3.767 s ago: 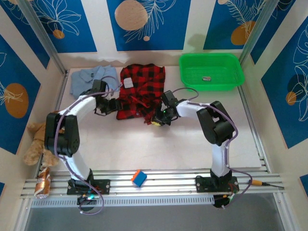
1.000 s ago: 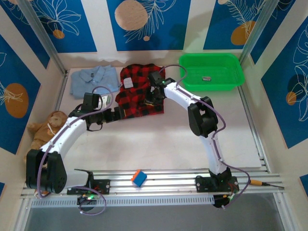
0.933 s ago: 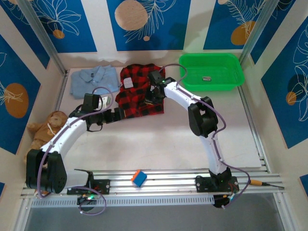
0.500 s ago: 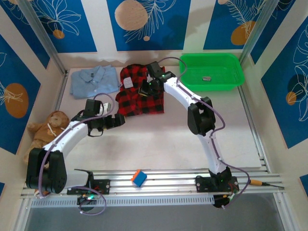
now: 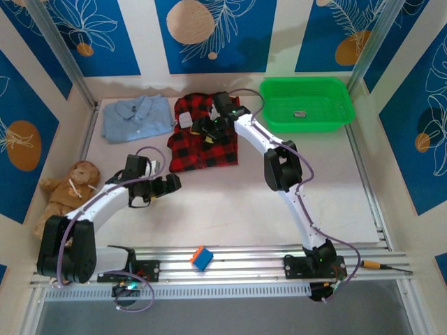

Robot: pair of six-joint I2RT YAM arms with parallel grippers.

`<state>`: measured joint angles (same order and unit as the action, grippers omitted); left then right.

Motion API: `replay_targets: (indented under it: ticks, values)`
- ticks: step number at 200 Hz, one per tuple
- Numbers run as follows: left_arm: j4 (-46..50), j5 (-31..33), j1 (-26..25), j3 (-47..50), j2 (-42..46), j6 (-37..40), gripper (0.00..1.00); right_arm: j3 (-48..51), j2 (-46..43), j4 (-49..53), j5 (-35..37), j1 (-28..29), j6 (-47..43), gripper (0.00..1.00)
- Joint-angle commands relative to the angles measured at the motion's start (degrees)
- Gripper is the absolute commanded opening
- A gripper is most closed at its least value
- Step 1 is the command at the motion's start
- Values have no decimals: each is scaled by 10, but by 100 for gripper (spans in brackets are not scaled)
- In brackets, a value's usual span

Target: Fold and stack the long sleeve shirts

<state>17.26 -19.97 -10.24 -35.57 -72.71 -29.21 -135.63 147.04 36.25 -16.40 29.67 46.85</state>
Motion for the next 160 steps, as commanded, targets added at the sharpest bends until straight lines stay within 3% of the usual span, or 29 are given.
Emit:
replay_targets:
  ticks: [1,62,89,110,122,138,160]
  values:
    - [-20,-14,1,19,16,-22,97,15,-68,-21,-20,-6,-16,68]
    - [-37,-18,0,25,0,-43,97,-49,-24,-45,-81,-15,19,71]
    - [-27,7,0,30,16,-60,100,43,-114,-7,22,-16,-44,71]
    - [-61,-8,0,26,-6,-86,100,130,-182,34,143,-19,-106,69]
    - [-90,-23,0,16,-28,-100,99,182,-205,37,178,-24,-133,65]
    - [-115,-27,0,-10,-62,-108,94,251,-222,14,182,-32,-144,54]
    - [-110,-8,0,-64,-113,-98,68,319,-228,-30,176,-32,-149,38]
